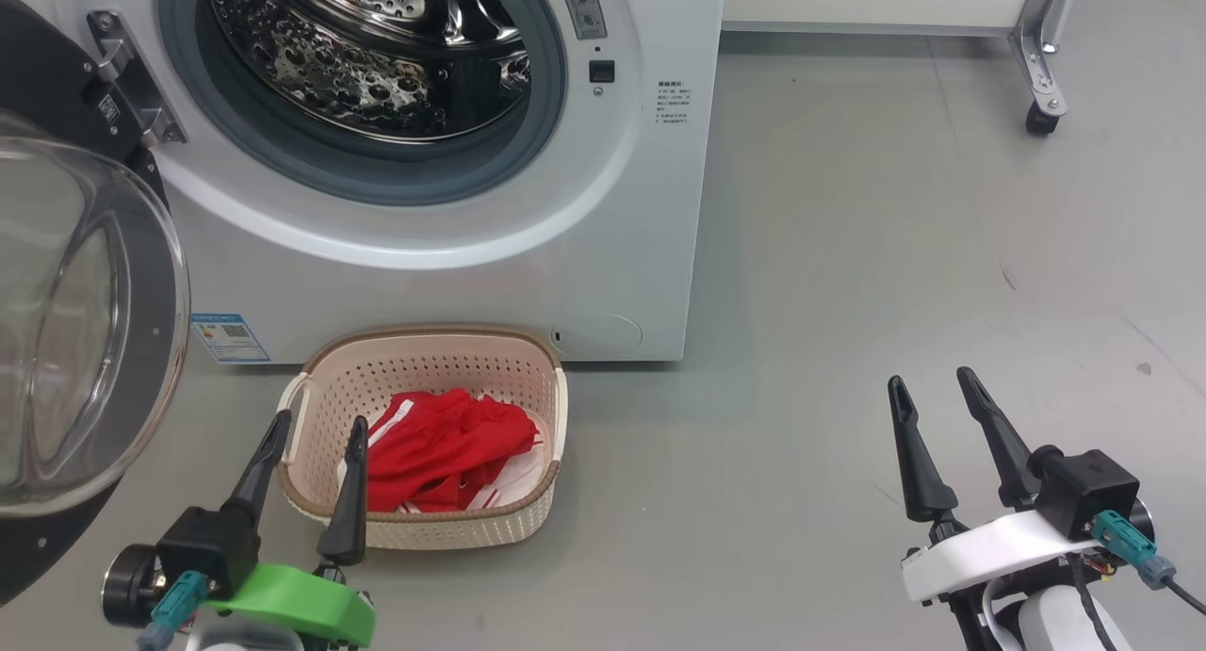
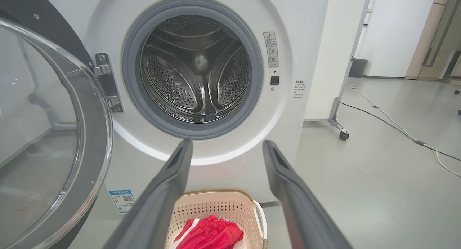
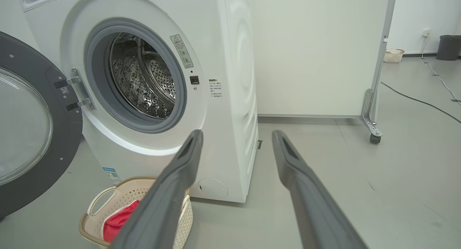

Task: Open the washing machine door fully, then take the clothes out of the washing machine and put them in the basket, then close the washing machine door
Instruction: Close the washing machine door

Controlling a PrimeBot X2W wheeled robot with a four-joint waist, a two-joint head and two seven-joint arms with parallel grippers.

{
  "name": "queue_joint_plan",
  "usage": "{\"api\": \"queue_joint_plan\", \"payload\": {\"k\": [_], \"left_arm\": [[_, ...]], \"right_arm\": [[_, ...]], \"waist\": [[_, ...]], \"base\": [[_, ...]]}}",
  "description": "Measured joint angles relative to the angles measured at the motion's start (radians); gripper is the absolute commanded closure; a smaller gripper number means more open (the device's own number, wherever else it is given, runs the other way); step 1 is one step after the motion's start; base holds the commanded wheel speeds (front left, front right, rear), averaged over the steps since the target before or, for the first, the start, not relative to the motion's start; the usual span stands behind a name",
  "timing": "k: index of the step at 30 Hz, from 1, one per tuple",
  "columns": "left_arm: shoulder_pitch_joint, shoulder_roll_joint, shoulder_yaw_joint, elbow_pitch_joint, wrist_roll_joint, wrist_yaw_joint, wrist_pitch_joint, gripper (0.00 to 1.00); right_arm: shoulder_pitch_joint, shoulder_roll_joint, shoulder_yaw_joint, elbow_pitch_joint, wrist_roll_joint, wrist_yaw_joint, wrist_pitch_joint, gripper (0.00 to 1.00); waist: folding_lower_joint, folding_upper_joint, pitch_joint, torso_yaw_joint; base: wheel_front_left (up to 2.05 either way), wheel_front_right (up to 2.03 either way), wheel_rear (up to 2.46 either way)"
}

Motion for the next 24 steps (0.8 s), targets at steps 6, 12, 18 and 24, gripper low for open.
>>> {"api": "queue_joint_plan", "payload": {"k": [6, 12, 18, 24], "left_arm": [[0.022, -0.002, -0.011, 0.008, -0.134, 0.0, 0.0, 0.0], [0.022, -0.001, -0.01, 0.005, -0.134, 0.0, 0.0, 0.0], [0.022, -0.002, -0.011, -0.001, -0.133, 0.0, 0.0, 0.0], [0.022, -0.002, -0.011, -0.003, -0.133, 0.0, 0.0, 0.0]], "right_arm": [[0.0, 0.0, 0.007, 0.002, 0.0, 0.0, 0.0, 0.0], [0.0, -0.001, 0.013, 0.003, 0.0, 0.0, 0.0, 0.0], [0.0, -0.001, 0.013, 0.003, -0.002, 0.0, 0.0, 0.0], [0.0, -0.002, 0.012, 0.004, -0.002, 0.0, 0.0, 0.0]], "waist": [[0.0, 0.0, -0.001, 0.003], [0.0, 0.0, -0.003, 0.006], [0.0, 0.0, -0.004, 0.008], [0.0, 0.0, -0.004, 0.009]], "base": [[-1.2, 1.2, 0.0], [-0.95, 0.95, 0.0], [-0.7, 0.7, 0.0], [-0.43, 0.43, 0.0]]}}
